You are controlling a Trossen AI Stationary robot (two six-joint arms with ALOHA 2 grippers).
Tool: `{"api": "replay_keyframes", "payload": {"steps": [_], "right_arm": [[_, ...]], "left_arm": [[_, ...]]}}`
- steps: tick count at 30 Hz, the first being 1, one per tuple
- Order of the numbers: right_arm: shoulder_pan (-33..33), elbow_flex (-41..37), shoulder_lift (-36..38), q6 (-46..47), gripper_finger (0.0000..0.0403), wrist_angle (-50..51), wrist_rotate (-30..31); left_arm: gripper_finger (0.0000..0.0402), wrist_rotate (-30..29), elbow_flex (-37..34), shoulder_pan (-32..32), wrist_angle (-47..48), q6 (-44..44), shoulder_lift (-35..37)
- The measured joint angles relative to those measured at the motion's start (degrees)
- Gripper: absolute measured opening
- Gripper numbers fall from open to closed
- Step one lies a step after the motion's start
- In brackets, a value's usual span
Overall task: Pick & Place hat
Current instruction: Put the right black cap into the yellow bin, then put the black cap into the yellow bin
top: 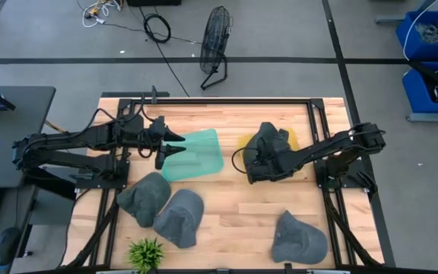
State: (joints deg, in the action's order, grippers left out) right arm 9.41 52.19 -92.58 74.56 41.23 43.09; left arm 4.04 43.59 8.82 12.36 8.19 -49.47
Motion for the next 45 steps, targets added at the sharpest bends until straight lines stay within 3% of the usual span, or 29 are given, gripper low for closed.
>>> {"api": "replay_keyframes", "payload": {"steps": [5, 10, 22, 25, 31, 34, 39, 41, 45], "right_arm": [[-0.48, -0.51, 0.06, -1.64, 0.0017, 1.51, -1.01], [-0.48, 0.93, 2.03, -10.67, 0.0053, 2.57, -3.83], [-0.45, 12.76, 11.22, -30.56, 0.0124, 7.55, -10.08], [-0.42, 14.82, 13.14, -34.23, 0.0131, 6.0, -9.5], [-0.44, 15.31, 14.25, -41.15, 0.0131, -0.33, -9.1], [-0.44, 15.31, 13.83, -42.25, 0.013, -1.66, -9.1], [-0.44, 15.31, 13.25, -42.33, 0.013, -1.54, -8.75], [-0.44, 15.29, 13.12, -42.53, 0.013, -1.31, -8.29], [-0.44, 15.26, 12.85, -42.53, 0.013, -1.05, -8.02]], "left_arm": [[0.0177, 0.02, 0.0, 0.0, 0.02, 0.0, 0.0], [0.0177, 0.02, -0.02, -0.02, 0.02, 0.0, 0.0], [0.0177, 1.22, -0.02, -0.92, 0.59, 3.9, 0.28], [0.0177, 2.01, 2.63, -3.9, 6.21, 0.57, 0.46], [0.0177, -1.2, 10.89, -13.26, 28.34, -2.39, -1.55], [0.0177, -3.57, 12.44, -17.57, 38.34, 9.92, -2.15], [0.0177, -5.07, 10.59, -24.87, 52.03, 45.53, -3.33], [0.0177, -4.23, 8.72, -28.26, 53.99, 58.22, -3.92], [0.0177, -2.01, 4.08, -34.32, 52.4, 75.43, -5.35]]}}
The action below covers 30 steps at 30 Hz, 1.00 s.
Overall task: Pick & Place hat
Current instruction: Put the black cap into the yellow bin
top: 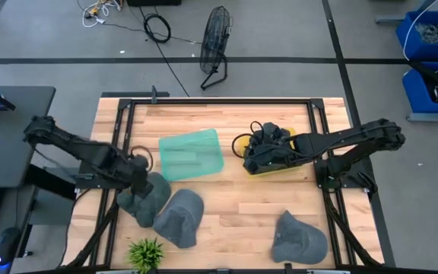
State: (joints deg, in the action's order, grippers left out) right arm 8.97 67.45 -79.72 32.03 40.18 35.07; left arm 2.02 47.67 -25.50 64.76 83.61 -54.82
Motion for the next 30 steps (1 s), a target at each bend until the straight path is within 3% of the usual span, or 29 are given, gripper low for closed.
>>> {"api": "replay_keyframes", "payload": {"steps": [4, 10, 15, 25, 30], "right_arm": [[0.0, -1.19, 0.04, -0.02, 0.013, -0.99, 0.04], [0.0, -3.06, 0.04, -0.04, 0.013, -1.02, 0.04], [0.0, -4.51, 0.04, -0.1, 0.013, -1.14, 0.84], [-0.02, -5.89, 0.04, 0.08, 0.013, -1.2, 3.01], [-0.02, -5.89, 0.04, -0.15, 0.013, -1.2, 3.01]], "left_arm": [[0.0177, 0.14, -3.66, -5.14, -3.39, 12.64, -2.54], [0.0177, 0.01, -6.03, -8.77, -3.7, 22.74, -7.68], [0.0177, -3.88, -6.11, -9.72, -5.58, 27.97, -12.65], [0.0174, -6.84, -6.11, -9.91, -11.22, 30.94, -22.37], [0.0115, -7.26, -6.11, -9.94, -12.9, 27.43, -25.25]]}}
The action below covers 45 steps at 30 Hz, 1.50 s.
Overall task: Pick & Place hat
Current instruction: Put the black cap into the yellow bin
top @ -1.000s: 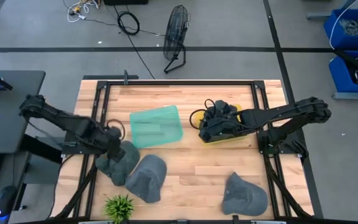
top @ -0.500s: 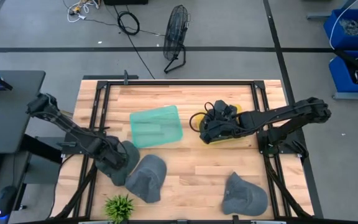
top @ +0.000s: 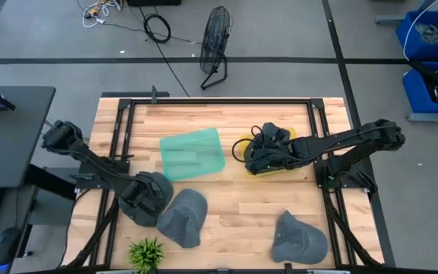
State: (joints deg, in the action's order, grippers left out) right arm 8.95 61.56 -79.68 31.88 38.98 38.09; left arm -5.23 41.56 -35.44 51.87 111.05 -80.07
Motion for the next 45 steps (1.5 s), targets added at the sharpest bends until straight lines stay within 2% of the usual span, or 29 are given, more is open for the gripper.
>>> {"api": "replay_keyframes", "payload": {"steps": [4, 5, 9, 16, 21, 34, 39, 42, 45], "right_arm": [[0.0, 0.0, 0.0, 0.0, 0.013, -0.06, 0.01], [0.0, 0.0, 0.0, 0.0, 0.013, -0.24, 0.02], [0.0, 0.0, 0.0, 0.0, 0.013, -0.87, 0.02], [0.0, 0.0, 0.0, 0.54, 0.013, -0.9, 0.01], [0.0, 0.0, 0.0, 0.57, 0.013, -0.9, 0.02], [0.0, 0.0, 0.0, 0.0, 0.013, -0.9, 0.02], [0.0, 0.0, 0.0, 0.0, 0.013, -0.9, 0.02], [0.0, 0.0, 0.0, -0.02, 0.013, -0.92, 0.0], [0.0, 0.0, 0.0, -0.02, 0.013, -1.46, 0.02]], "left_arm": [[0.0024, -0.2, 0.0, 0.02, -1.0, -3.71, 0.02], [0.0013, -0.37, 0.0, 0.0, -1.04, -4.46, 0.02], [0.0004, -0.57, 0.5, -0.17, -0.94, -5.8, 0.04], [0.0004, -4.14, 6.41, -0.15, -0.84, -9.97, 0.33], [0.0031, -4.14, 7.56, -0.15, -0.97, -10.36, 0.33], [0.0169, -3.91, 7.93, 0.96, -2.03, -10.28, 0.31], [0.0185, -4.95, 10.73, 1.9, -2.26, -12.37, 0.31], [0.0185, -6.55, 10.91, 2.15, -4.08, -9.21, 0.33], [0.0185, -5.3, 9.8, 2.3, -5.9, -6.25, 0.19]]}}
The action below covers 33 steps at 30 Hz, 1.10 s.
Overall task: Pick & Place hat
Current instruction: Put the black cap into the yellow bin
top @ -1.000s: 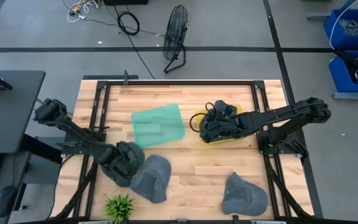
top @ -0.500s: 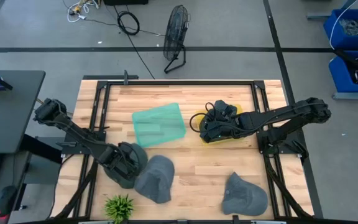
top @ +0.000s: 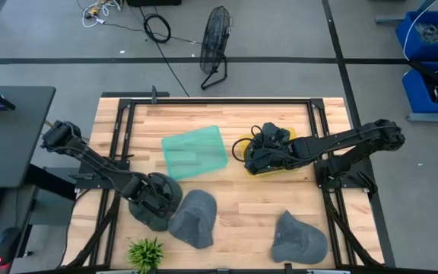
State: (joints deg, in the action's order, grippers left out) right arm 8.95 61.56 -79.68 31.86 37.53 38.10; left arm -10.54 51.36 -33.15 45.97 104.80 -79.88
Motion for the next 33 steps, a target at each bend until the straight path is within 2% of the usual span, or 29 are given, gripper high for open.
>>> {"api": "replay_keyframes", "payload": {"steps": [5, 9, 15, 20, 24, 30, 33], "right_arm": [[0.0, 0.0, 0.0, -1.78, 0.013, -1.29, 0.0], [0.01, 0.0, 0.0, -2.36, 0.013, -1.65, 0.0], [0.0, 0.0, 0.02, -2.38, 0.013, -1.95, 0.0], [0.0, 0.0, 0.02, -2.38, 0.013, -2.03, 0.0], [0.02, 0.0, 0.03, -2.38, 0.013, -2.05, 0.0], [0.01, 0.0, 0.03, -2.38, 0.013, -2.33, 0.0], [0.0, 0.0, 0.03, -2.38, 0.013, -2.63, 0.0]], "left_arm": [[0.0185, 3.52, -0.31, -0.11, 2.55, 3.42, -0.03], [0.0185, 3.59, -0.33, -0.17, 2.83, 4.05, -0.19], [0.0185, 3.38, -0.36, -0.03, -1.64, 4.04, -4.56], [0.0178, 7.21, -0.36, -0.02, 3.03, 3.97, -8.97], [0.0135, 9.49, -0.35, 0.26, 5.82, -1.13, -9.57], [0.0016, 9.81, 1.88, 0.74, 5.62, -11.43, -9.26], [0.0012, 9.96, 5.75, 0.72, 7.27, -16.35, -9.26]]}}
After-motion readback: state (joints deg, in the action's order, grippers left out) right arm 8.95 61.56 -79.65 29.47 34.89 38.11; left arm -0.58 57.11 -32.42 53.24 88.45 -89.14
